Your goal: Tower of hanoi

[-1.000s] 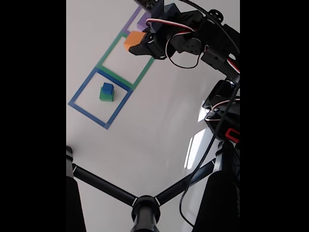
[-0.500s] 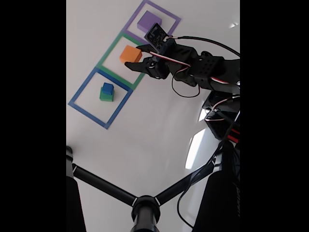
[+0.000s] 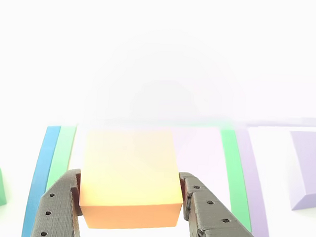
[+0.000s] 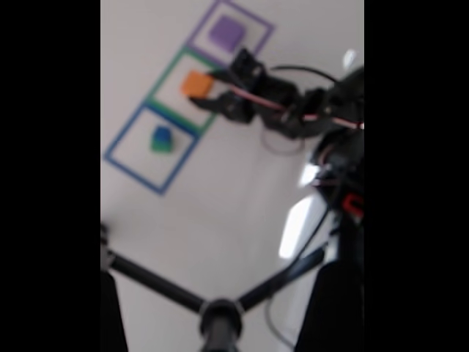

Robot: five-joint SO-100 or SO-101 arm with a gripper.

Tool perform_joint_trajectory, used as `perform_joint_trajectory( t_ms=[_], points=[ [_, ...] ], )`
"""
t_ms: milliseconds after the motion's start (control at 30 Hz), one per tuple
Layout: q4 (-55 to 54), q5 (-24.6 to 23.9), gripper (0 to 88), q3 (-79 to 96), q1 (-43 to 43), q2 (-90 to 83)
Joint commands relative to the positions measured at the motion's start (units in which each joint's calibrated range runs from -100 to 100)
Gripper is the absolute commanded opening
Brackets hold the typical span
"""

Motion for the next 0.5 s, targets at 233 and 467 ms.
perform_joint_trajectory(
  t_ms=[233,467],
  points=[
    [-14.56,0.59,8.8,-1.74,1.77,12.99],
    [-15.94,0.59,9.0,-5.11,3.21,17.99]
  ],
)
